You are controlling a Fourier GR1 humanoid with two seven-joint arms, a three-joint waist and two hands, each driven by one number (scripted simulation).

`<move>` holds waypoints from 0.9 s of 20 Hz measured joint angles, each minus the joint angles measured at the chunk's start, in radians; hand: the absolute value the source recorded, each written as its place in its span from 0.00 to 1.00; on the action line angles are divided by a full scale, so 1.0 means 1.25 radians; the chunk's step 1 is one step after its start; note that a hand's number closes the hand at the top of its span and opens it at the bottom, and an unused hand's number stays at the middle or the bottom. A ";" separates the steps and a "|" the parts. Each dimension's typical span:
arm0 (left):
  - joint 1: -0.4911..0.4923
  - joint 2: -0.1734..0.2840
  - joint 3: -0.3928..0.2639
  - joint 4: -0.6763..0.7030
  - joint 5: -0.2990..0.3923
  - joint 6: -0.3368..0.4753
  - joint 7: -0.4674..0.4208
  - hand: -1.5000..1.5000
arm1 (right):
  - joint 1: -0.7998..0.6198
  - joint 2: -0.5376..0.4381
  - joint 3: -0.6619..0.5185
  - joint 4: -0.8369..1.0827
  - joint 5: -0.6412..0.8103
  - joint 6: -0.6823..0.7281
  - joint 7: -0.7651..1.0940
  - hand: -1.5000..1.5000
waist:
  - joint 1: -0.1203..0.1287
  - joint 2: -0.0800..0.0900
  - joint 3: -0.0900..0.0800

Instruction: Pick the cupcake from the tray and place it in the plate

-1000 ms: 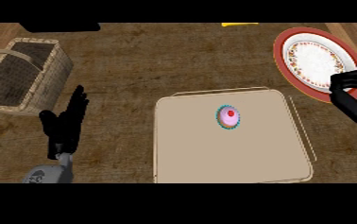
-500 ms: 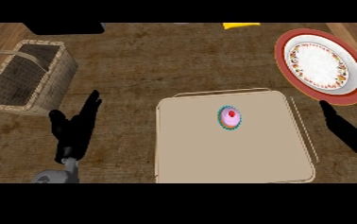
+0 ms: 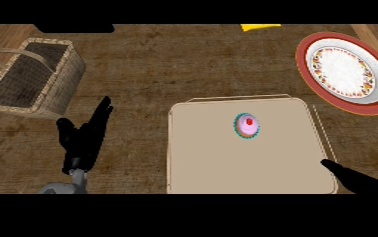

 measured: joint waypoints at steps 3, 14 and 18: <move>-0.002 -0.003 -0.005 -0.002 -0.002 -0.006 0.001 0.50 | -0.014 -0.040 0.031 -0.053 0.038 0.077 0.131 0.00 | 0.009 0.001 0.000; -0.010 -0.014 -0.012 -0.013 -0.006 -0.016 0.031 0.50 | -0.251 0.019 0.177 -0.040 0.200 0.288 0.440 0.00 | 0.032 0.004 0.002; -0.007 -0.011 -0.008 -0.014 -0.005 -0.026 0.034 0.50 | -0.324 0.092 0.218 0.022 0.242 0.335 0.479 0.00 | 0.030 0.004 0.003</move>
